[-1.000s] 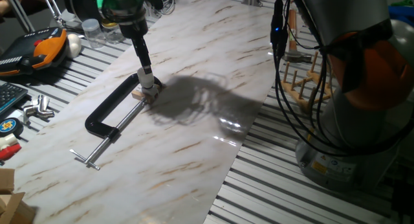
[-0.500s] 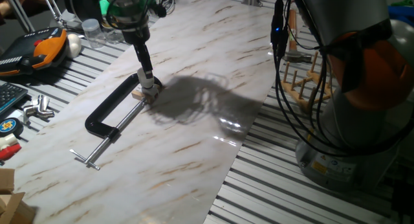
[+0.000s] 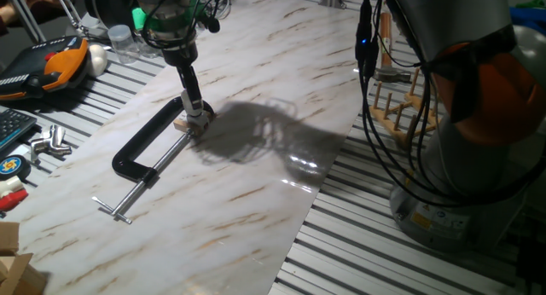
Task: Take out the light bulb by rotating it
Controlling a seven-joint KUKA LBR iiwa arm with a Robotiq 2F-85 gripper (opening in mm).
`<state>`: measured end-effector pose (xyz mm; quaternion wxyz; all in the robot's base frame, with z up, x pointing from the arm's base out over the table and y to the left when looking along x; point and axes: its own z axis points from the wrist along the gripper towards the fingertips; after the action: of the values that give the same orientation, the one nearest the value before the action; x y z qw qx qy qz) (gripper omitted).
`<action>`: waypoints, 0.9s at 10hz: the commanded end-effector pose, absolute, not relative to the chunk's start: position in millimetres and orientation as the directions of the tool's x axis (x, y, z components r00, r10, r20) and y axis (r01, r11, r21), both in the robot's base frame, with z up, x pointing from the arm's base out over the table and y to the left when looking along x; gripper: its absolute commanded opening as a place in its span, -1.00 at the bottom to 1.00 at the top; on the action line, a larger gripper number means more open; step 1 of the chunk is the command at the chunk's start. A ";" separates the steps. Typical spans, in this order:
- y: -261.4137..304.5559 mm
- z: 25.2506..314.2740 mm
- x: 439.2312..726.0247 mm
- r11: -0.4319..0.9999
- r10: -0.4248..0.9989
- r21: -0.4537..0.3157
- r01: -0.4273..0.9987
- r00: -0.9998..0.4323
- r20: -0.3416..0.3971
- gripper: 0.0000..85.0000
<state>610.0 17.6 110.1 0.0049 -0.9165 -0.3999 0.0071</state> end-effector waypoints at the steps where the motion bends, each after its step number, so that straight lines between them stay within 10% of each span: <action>1: 17.9 109.8 610.7 -0.678 0.735 -0.015 0.735 0.678 -0.008 1.00; 9: 20.2 104.7 616.3 -0.667 0.745 -0.001 0.745 0.667 0.006 1.00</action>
<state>616.3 20.1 104.7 0.0014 -0.9132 -0.4074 -0.0025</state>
